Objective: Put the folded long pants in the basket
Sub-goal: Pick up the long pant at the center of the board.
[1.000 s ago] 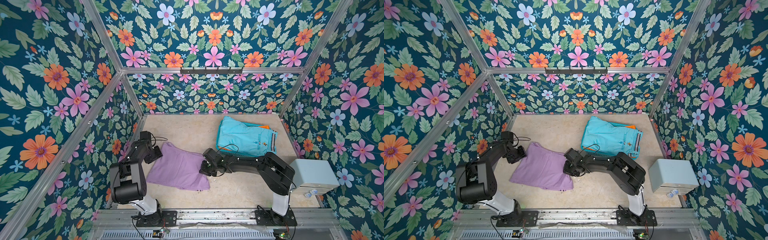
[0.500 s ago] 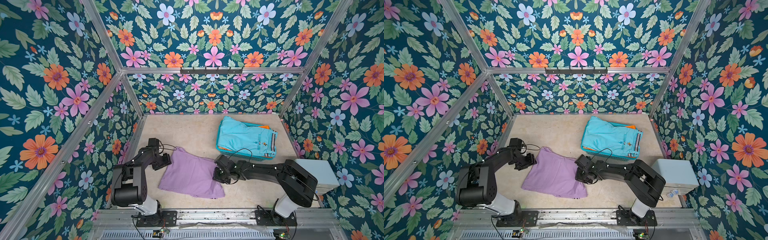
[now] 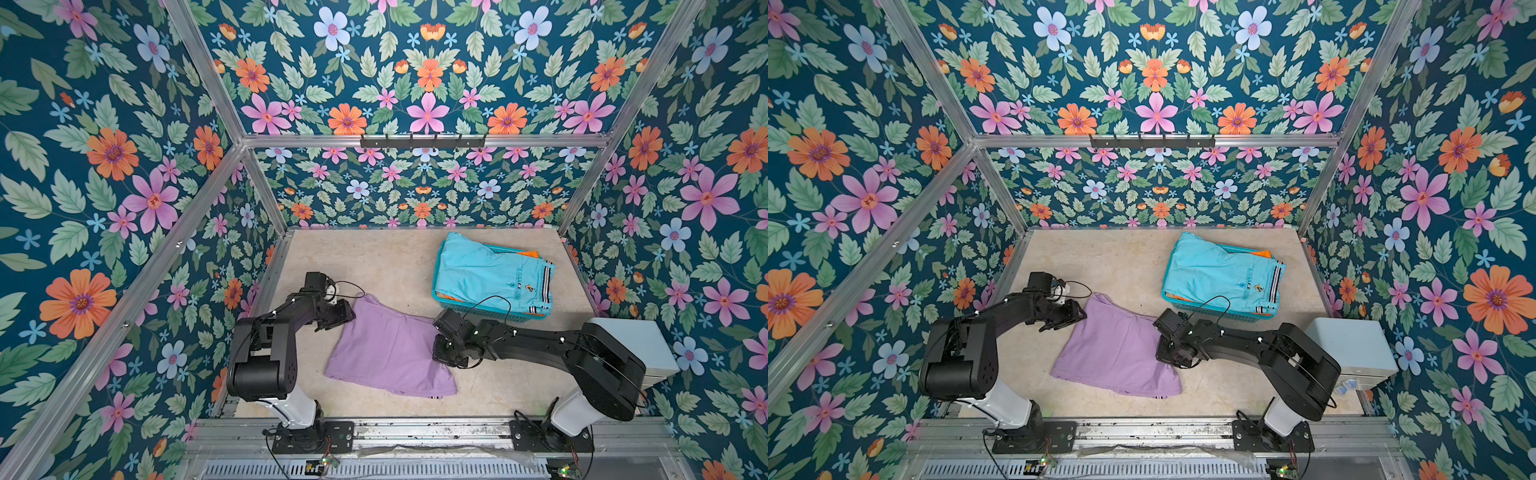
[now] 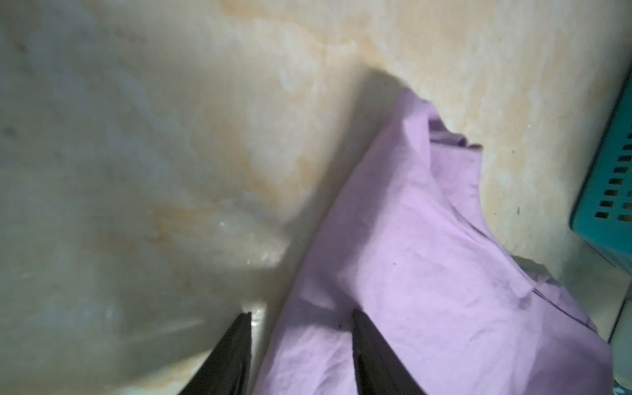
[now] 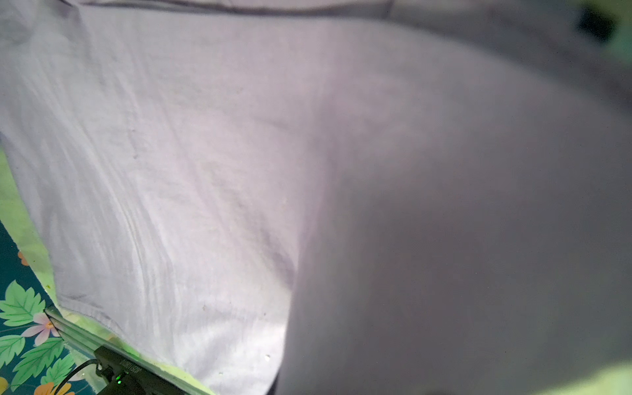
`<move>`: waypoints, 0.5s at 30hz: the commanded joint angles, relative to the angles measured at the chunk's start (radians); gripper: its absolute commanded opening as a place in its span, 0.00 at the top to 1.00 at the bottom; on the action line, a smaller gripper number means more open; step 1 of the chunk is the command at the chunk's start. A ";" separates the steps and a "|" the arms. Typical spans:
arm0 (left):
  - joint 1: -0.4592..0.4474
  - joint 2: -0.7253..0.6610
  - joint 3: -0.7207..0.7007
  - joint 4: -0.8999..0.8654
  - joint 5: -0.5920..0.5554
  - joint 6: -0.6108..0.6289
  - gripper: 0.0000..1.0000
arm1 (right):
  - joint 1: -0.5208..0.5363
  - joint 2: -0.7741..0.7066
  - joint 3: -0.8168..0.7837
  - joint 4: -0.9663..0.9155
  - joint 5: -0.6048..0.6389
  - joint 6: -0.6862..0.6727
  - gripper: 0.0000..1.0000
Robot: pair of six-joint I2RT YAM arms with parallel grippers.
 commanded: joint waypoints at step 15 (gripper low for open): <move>-0.125 0.035 -0.021 -0.207 -0.251 -0.115 0.90 | -0.002 -0.011 0.046 -0.056 0.014 -0.029 1.00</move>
